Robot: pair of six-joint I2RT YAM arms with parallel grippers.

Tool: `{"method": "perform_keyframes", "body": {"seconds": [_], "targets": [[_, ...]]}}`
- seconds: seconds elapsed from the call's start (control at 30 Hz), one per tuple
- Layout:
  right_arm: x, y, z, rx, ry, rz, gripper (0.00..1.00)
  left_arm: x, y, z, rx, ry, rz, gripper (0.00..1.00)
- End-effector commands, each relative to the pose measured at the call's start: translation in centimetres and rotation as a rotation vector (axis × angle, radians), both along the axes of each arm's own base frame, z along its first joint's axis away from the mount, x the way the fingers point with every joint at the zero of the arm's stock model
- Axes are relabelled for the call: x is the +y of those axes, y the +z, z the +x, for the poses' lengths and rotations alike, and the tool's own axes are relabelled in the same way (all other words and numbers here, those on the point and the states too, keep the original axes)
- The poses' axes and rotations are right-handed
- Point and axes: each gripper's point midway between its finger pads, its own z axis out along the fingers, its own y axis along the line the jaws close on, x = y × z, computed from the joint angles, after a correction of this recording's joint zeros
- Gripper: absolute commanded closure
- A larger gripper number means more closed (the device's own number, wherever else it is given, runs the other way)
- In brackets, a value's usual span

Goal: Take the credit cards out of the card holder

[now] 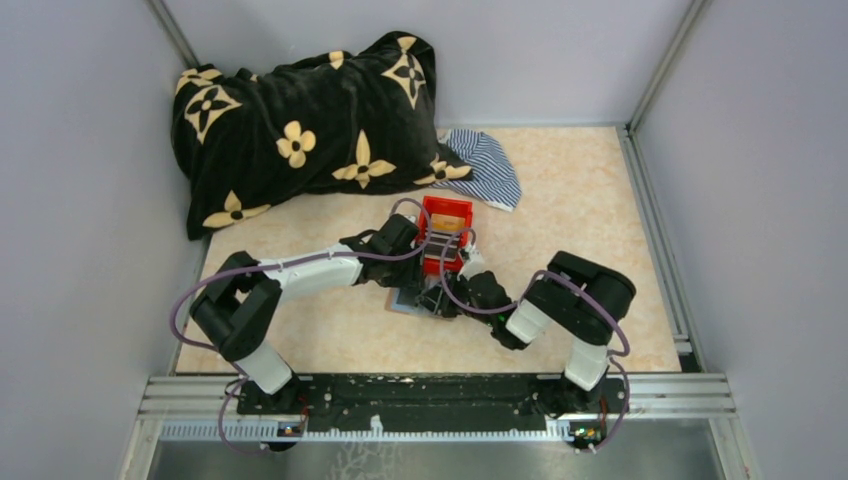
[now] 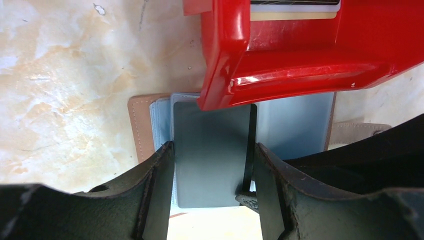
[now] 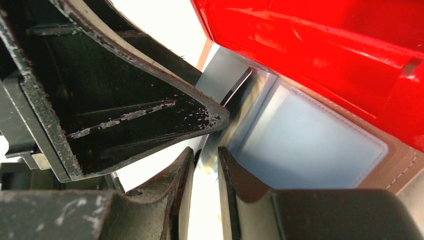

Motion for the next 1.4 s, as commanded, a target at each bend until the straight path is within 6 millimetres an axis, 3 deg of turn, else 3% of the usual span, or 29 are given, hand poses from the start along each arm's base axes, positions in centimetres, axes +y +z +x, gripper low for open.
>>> {"method": "perform_keyframes", "body": {"seconds": [0.0, 0.27, 0.47, 0.5, 0.6, 0.87, 0.97, 1.07, 1.1, 1.2, 1.37], "targets": [[4.4, 5.3, -2.5, 0.007, 0.181, 0.286, 0.76, -2.9, -0.4, -1.8, 0.090, -0.024, -0.128, 0.57], [4.6, 6.6, -3.3, 0.034, 0.208, 0.435, 0.76, -2.6, -0.8, -2.1, 0.095, -0.018, -0.121, 0.57], [4.2, 5.5, -3.2, 0.054, 0.184, 0.409, 0.76, -2.5, -0.6, -2.0, 0.090, -0.014, -0.118, 0.57], [4.1, 5.4, -3.1, 0.055, 0.180, 0.408, 0.78, -2.4, -0.5, -2.0, 0.086, -0.013, -0.117, 0.57], [3.9, 5.4, -3.1, 0.056, 0.171, 0.408, 0.95, -2.4, -0.5, -1.9, 0.085, -0.012, -0.113, 0.57], [3.2, 5.4, -3.4, 0.053, 0.161, 0.391, 0.96, -2.5, -0.8, -1.8, 0.089, -0.014, -0.113, 0.56], [3.0, 5.4, -3.4, 0.051, 0.155, 0.385, 1.00, -2.5, -0.8, -1.7, 0.088, -0.009, -0.103, 0.44], [2.9, 5.3, -3.5, 0.048, 0.156, 0.371, 1.00, -2.3, -0.5, -1.4, 0.069, 0.009, -0.095, 0.16], [2.8, 5.3, -3.5, 0.044, 0.155, 0.366, 1.00, -2.2, -0.2, -1.2, 0.061, 0.014, -0.096, 0.10], [2.5, 5.2, -3.6, 0.039, 0.153, 0.345, 1.00, -1.8, 1.2, -0.7, 0.014, 0.036, -0.102, 0.03], [2.0, 4.8, -3.7, 0.040, 0.150, 0.324, 1.00, -0.7, 3.0, 0.0, -0.046, 0.072, -0.083, 0.02]]}}
